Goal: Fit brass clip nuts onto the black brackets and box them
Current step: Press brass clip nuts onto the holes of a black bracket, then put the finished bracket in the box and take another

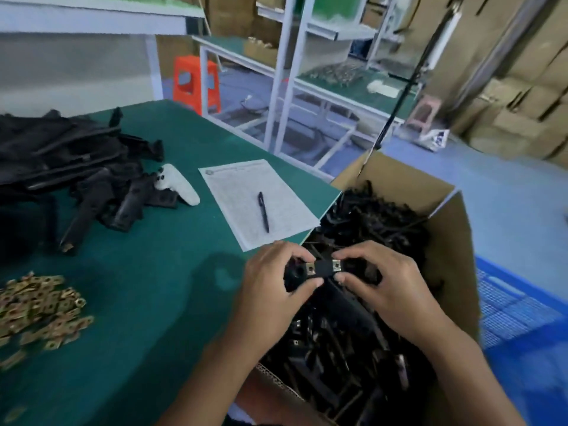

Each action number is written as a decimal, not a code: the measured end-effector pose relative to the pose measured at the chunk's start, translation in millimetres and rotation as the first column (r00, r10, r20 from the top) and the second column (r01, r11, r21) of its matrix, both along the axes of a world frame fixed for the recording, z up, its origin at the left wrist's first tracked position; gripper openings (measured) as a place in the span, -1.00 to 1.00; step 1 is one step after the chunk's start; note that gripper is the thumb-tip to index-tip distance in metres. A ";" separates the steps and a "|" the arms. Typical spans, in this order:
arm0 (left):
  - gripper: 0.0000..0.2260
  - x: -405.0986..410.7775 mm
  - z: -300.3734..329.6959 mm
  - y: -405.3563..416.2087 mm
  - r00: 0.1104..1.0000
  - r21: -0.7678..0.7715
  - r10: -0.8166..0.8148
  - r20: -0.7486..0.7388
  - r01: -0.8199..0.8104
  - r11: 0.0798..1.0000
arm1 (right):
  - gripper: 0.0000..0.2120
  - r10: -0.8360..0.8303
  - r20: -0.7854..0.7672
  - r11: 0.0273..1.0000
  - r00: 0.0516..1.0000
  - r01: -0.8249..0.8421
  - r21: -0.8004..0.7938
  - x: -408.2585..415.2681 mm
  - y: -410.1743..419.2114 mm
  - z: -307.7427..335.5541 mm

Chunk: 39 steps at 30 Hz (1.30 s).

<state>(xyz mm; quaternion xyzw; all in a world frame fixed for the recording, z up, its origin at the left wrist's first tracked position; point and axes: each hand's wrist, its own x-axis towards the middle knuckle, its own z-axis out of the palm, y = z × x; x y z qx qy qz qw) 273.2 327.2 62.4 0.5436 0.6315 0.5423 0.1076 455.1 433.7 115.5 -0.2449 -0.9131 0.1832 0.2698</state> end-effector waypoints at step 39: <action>-0.67 -159.4 -73.5 -309.9 0.205 -0.132 0.976 0.072 -0.968 0.213 | -0.80 0.249 -0.154 0.931 0.956 -0.280 -0.235 -399.4 -116.9 -101.7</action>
